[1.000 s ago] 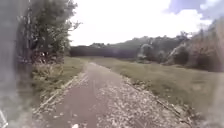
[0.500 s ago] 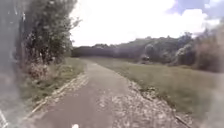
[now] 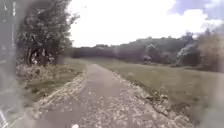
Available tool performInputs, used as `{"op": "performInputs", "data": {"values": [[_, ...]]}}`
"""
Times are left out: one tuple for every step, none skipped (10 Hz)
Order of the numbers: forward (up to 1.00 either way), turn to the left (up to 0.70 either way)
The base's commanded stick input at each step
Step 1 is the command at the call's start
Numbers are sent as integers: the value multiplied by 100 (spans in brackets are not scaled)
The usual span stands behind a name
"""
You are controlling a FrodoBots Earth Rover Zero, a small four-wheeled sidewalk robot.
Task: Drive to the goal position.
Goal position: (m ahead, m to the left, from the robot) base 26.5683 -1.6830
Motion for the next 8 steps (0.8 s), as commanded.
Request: {"op": "performInputs", "data": {"values": [[100, 25], [100, 40], [100, 38], [100, 37], [100, 0], [100, 0], [100, 35], [100, 27]]}}
